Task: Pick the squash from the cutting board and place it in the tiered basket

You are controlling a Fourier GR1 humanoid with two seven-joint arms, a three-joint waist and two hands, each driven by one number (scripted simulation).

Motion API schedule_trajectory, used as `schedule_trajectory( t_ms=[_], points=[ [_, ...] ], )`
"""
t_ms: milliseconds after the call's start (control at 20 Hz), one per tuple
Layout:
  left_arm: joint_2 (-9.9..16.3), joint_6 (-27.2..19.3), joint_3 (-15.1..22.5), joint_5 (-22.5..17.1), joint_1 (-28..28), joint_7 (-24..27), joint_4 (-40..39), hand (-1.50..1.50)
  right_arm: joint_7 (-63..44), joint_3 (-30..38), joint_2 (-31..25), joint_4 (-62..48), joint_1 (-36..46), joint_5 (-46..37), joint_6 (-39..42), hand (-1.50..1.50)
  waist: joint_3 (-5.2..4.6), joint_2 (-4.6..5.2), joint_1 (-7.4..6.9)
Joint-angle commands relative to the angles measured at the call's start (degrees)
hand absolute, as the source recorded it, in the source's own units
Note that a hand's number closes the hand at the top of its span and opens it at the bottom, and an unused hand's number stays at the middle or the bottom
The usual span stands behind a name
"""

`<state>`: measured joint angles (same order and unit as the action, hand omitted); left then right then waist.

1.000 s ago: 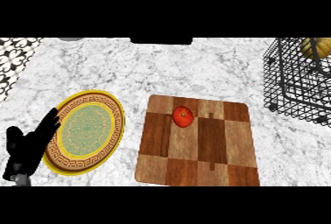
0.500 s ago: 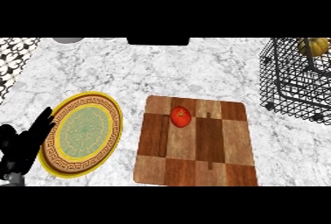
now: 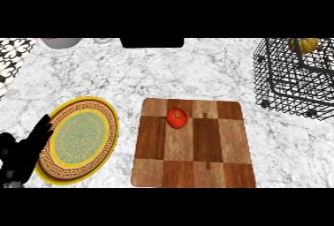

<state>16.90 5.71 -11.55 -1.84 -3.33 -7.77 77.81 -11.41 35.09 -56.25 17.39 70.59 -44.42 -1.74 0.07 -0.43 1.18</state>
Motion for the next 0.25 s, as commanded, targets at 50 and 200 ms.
schedule_trajectory(
  t_ms=[50,200],
  points=[
    [0.40,0.93,-1.38,-1.16,-3.08,1.22,0.93,0.00,6.88,9.23,-4.45,1.33,-6.33,10.31,5.97,-1.50,-0.01,-0.73,1.35],
    [-0.53,-1.18,-0.93,0.38,-1.92,0.48,0.11,0.00,10.86,11.78,-6.20,1.89,-13.45,13.88,12.39,-1.50,-0.10,-0.63,1.98]
  ],
)
